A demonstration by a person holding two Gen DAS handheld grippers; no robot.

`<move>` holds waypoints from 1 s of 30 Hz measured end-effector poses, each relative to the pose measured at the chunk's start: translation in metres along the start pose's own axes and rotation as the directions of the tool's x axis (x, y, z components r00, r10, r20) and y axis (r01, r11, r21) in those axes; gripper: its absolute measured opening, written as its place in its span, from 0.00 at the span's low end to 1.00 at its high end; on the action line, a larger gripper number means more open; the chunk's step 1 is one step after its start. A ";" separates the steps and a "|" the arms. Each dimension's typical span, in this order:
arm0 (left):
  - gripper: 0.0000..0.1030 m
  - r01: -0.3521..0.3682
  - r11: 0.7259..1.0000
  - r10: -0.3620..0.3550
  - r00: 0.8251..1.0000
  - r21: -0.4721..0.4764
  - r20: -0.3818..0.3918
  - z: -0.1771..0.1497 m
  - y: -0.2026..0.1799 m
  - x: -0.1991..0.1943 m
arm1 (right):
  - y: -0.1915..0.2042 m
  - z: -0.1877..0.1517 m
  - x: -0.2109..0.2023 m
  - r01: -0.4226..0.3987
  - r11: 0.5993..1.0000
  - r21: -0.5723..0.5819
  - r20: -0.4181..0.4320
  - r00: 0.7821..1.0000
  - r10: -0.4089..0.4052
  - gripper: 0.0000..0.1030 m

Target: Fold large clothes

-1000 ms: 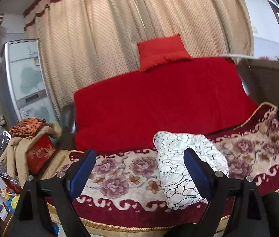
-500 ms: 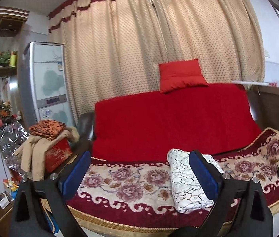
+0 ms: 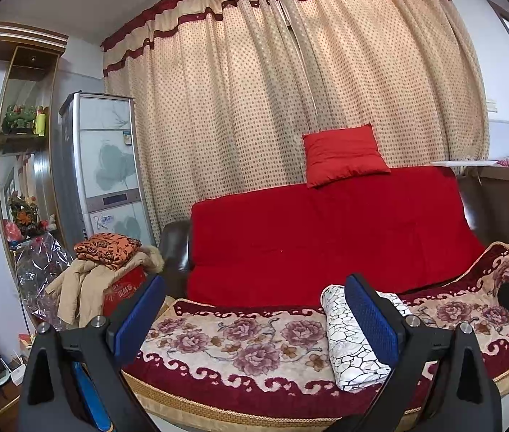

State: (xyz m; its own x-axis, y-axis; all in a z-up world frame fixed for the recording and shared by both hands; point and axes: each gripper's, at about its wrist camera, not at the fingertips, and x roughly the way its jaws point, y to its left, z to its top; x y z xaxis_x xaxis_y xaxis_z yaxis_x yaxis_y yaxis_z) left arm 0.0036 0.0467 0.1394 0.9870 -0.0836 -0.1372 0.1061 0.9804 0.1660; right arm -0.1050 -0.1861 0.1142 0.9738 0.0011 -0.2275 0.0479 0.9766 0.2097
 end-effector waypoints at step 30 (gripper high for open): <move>0.97 0.064 0.998 -0.064 0.997 0.005 -0.046 -0.012 -0.020 0.023 | -0.003 -0.010 0.027 0.063 0.997 -0.050 -0.054 0.996 -0.066 0.89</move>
State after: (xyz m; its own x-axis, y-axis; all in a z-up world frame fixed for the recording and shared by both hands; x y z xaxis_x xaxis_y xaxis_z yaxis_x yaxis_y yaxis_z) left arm 0.0230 0.0270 0.1206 0.9715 -0.1380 -0.1926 0.1701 0.9721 0.1615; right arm -0.0811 -0.1872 0.0976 0.9551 -0.0519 -0.2918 0.0983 0.9843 0.1468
